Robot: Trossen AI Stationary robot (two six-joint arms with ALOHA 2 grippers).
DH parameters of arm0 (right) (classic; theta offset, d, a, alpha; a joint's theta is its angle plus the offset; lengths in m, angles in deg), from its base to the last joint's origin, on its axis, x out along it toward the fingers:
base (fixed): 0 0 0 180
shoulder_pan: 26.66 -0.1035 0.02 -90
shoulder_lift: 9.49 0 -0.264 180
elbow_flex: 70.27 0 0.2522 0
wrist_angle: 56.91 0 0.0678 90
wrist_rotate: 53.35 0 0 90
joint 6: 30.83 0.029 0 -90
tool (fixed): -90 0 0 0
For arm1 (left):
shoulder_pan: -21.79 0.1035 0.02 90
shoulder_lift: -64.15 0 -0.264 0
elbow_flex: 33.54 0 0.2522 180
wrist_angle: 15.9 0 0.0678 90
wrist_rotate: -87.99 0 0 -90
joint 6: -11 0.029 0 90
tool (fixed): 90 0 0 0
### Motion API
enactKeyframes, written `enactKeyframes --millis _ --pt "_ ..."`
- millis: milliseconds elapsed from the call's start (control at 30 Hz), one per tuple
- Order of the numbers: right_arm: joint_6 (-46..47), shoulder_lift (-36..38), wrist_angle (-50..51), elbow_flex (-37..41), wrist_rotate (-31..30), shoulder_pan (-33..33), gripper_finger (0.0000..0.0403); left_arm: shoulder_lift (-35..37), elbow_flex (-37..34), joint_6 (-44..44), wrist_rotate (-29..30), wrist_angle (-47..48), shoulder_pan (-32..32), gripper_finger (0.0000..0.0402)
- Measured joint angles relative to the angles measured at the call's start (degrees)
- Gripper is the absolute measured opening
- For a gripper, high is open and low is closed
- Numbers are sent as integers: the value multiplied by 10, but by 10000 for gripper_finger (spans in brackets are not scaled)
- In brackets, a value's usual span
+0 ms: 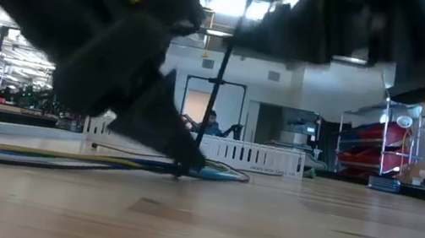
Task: Ziptie cables
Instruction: Wrap the black zip tie on the cable
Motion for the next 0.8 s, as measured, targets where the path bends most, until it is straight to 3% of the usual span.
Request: enactKeyframes --millis 100,233,367,500,600,800 --pt "-23 74 65 0 -3 9 0 -14 1 -1 -1 -9 0 0" --pt "-41 151 147 0 -49 14 0 -17 1 -7 -2 -9 0 0" --pt "-4 169 209 -1 -55 14 0 -11 1 0 -6 -4 0 0" --pt "95 155 305 4 -48 14 1 -9 0 -5 -6 -2 0 0" --pt "147 129 277 44 -31 14 14 -9 0 -7 -6 -2 0 0" --pt "192 38 60 119 33 13 95 -9 0 -6 -6 -5 1 0"
